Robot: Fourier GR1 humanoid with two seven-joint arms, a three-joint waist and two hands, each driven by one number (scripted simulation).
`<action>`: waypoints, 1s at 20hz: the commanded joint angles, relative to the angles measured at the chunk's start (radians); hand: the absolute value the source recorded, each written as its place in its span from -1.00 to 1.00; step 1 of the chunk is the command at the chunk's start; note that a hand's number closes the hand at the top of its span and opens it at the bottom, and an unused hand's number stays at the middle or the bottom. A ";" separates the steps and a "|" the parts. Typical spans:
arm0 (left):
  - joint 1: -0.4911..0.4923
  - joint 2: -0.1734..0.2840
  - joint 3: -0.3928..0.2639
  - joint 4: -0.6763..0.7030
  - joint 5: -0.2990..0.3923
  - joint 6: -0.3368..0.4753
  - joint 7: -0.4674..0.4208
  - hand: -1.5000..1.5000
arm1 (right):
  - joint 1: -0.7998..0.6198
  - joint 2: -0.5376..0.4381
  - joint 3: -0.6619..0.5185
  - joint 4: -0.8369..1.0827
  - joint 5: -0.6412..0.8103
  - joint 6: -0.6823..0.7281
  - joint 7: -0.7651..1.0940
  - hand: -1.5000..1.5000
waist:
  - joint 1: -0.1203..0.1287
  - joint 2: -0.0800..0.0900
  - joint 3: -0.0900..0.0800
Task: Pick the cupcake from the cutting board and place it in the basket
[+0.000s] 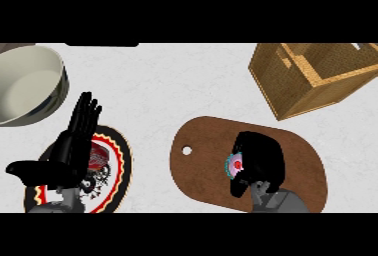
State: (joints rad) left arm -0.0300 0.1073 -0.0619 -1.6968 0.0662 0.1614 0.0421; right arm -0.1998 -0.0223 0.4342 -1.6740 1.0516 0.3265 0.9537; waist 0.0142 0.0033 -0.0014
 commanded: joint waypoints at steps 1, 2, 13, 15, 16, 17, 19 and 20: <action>-0.006 -0.010 -0.021 0.012 -0.006 -0.009 -0.012 0.00 | -0.158 0.021 -0.183 0.187 0.028 -0.105 0.170 1.00 | 0.040 0.025 0.001; -0.019 -0.009 -0.017 -0.002 -0.002 -0.008 -0.011 0.00 | -0.155 0.021 -0.227 0.211 0.041 -0.142 0.188 1.00 | 0.053 0.038 0.002; -0.060 -0.022 -0.065 -0.010 -0.004 -0.036 -0.012 0.00 | -0.472 0.019 -0.507 0.398 0.260 -0.366 0.311 1.00 | 0.142 0.062 0.001; -0.074 -0.024 -0.071 -0.012 -0.007 -0.036 -0.004 0.00 | -0.542 0.018 -0.536 0.412 0.309 -0.420 0.322 1.00 | 0.147 0.057 0.001; -0.076 -0.021 -0.071 -0.003 -0.013 -0.035 0.001 0.00 | -0.571 0.020 -0.547 0.421 0.329 -0.457 0.314 1.00 | 0.149 0.058 0.002; -0.083 -0.018 -0.073 -0.006 -0.014 -0.039 0.004 0.00 | -0.600 0.011 -0.555 0.439 0.364 -0.474 0.319 1.00 | 0.154 0.057 0.001; -0.092 -0.033 -0.083 0.013 -0.016 -0.035 -0.002 0.00 | -0.679 0.006 -0.565 0.457 0.423 -0.503 0.323 1.00 | 0.154 0.057 -0.001; -0.084 -0.019 -0.080 0.004 -0.012 -0.047 0.000 0.00 | -0.700 0.009 -0.569 0.473 0.457 -0.525 0.330 1.00 | 0.170 0.055 -0.002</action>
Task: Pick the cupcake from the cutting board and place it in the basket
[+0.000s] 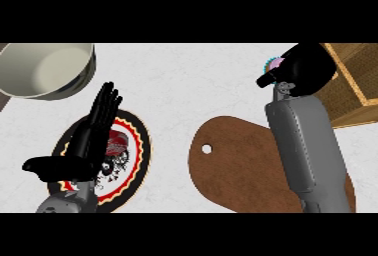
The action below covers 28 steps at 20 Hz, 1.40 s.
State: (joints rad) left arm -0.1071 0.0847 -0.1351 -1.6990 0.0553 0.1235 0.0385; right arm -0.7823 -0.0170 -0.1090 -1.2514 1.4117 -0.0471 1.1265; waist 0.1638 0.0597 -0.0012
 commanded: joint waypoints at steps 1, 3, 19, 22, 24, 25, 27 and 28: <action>0.003 0.000 -0.009 0.019 0.000 -0.011 -0.006 0.00 | -0.160 -0.009 -0.041 0.062 0.123 -0.154 0.164 1.00 | 0.015 -0.004 -0.003; -0.014 0.007 -0.003 0.006 -0.002 -0.010 0.009 0.00 | -0.194 0.002 -0.070 0.105 0.159 -0.200 0.170 1.00 | 0.021 -0.001 -0.001; -0.007 -0.008 0.012 0.050 -0.021 0.024 -0.008 0.00 | -0.462 0.017 -0.316 0.401 0.458 -0.167 0.351 1.00 | -0.042 -0.023 -0.003; -0.005 -0.025 0.000 0.060 -0.022 0.027 -0.013 0.00 | -0.462 0.017 -0.349 0.447 0.505 -0.199 0.360 1.00 | -0.045 -0.022 -0.003; 0.025 -0.013 0.005 0.055 -0.014 0.014 -0.016 0.00 | -0.457 0.017 -0.373 0.462 0.535 -0.231 0.360 1.00 | -0.057 -0.027 -0.002; 0.026 -0.006 0.009 0.024 -0.005 0.011 0.003 0.00 | -0.454 0.017 -0.396 0.468 0.541 -0.257 0.360 1.00 | -0.046 -0.026 -0.001; 0.025 0.016 0.045 0.045 0.008 0.000 -0.019 0.00 | -0.489 0.017 -0.413 0.473 0.562 -0.238 0.360 1.00 | -0.050 -0.030 -0.002; 0.018 0.000 0.029 0.067 -0.013 0.012 -0.039 0.00 | -0.468 0.017 -0.429 0.486 0.567 -0.268 0.360 1.00 | -0.067 -0.026 -0.001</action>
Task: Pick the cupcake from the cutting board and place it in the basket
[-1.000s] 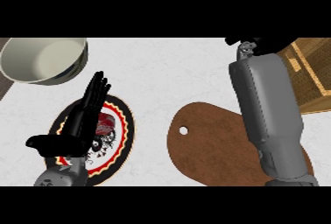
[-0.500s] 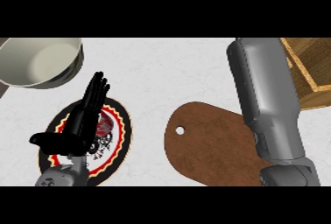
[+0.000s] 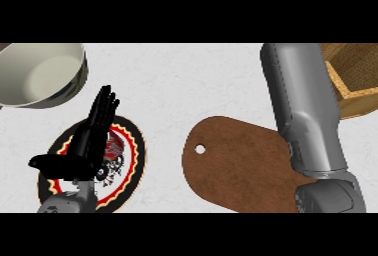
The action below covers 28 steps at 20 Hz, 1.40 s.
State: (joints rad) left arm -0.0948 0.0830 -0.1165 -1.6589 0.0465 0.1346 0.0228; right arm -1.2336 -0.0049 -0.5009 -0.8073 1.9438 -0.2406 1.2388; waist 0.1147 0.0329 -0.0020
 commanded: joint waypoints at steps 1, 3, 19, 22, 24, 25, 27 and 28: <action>0.028 0.013 0.018 -0.008 0.015 -0.010 -0.005 0.00 | 0.014 0.005 -0.051 0.036 0.050 -0.088 0.248 1.00 | -0.016 -0.005 0.000; 0.019 -0.008 0.014 0.020 -0.001 0.014 -0.017 0.00 | -0.029 0.005 -0.069 0.043 0.062 -0.087 0.248 1.00 | -0.024 -0.004 0.000; 0.026 0.006 0.041 0.000 0.006 0.012 0.005 0.00 | 0.054 0.005 -0.159 0.171 0.059 -0.153 0.238 1.00 | -0.058 -0.018 0.001; 0.020 0.000 0.043 -0.009 0.020 0.008 0.010 0.00 | 0.088 0.005 -0.180 0.151 0.033 -0.226 0.202 1.00 | -0.065 -0.019 0.002; 0.039 -0.011 0.035 0.029 -0.012 0.025 -0.040 0.00 | 0.105 0.005 -0.167 0.137 0.046 -0.228 0.194 1.00 | -0.078 -0.022 0.001; 0.027 -0.001 0.053 0.039 0.008 0.012 -0.023 0.00 | 0.089 0.005 -0.165 0.141 0.045 -0.223 0.195 1.00 | -0.077 -0.022 0.001; 0.051 -0.004 0.043 0.031 0.002 0.007 -0.054 0.00 | 0.130 0.005 -0.166 0.155 0.043 -0.262 0.207 1.00 | -0.067 -0.020 0.001; 0.048 -0.004 0.049 0.010 0.000 0.024 -0.019 0.00 | 0.134 0.005 -0.185 0.131 0.042 -0.265 0.187 1.00 | -0.074 -0.022 0.002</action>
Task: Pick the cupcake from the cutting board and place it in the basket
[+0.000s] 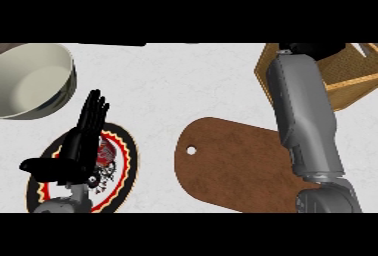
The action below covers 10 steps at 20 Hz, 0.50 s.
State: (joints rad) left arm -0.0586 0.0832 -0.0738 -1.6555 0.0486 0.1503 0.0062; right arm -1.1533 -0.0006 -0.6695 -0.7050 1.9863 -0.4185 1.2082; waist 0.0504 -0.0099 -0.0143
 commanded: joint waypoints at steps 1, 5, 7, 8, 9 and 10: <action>-0.001 0.031 0.039 -0.009 0.027 -0.019 0.019 0.00 | 0.071 0.001 -0.028 0.008 -0.009 -0.118 0.189 1.00 | -0.014 0.019 0.014; 0.027 0.010 0.009 -0.025 0.007 -0.007 0.008 0.00 | 0.074 0.000 -0.015 0.007 0.016 -0.115 0.274 1.00 | -0.002 0.015 0.013; 0.022 0.011 0.020 -0.012 0.019 -0.013 0.006 0.00 | 0.125 0.000 -0.077 -0.033 0.003 -0.166 0.217 1.00 | -0.020 0.021 0.014; 0.000 0.016 0.021 -0.010 0.009 -0.007 0.024 0.00 | 0.129 0.000 -0.039 0.001 -0.025 -0.181 0.244 1.00 | -0.010 0.016 0.014; 0.031 0.003 -0.013 -0.034 -0.011 -0.003 0.020 0.00 | 0.107 0.000 -0.063 0.008 -0.017 -0.157 0.233 -1.00 | -0.007 0.018 0.014; 0.036 0.014 0.008 -0.028 0.016 -0.022 0.015 0.00 | 0.166 0.000 -0.054 0.036 -0.037 -0.201 0.214 -1.00 | -0.005 0.018 0.014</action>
State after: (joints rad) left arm -0.0423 0.0939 -0.0655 -1.6768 0.0553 0.1414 0.0216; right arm -1.0507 -0.0101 -0.7224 -0.7260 1.9634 -0.5239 1.2065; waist 0.0428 -0.0059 -0.0088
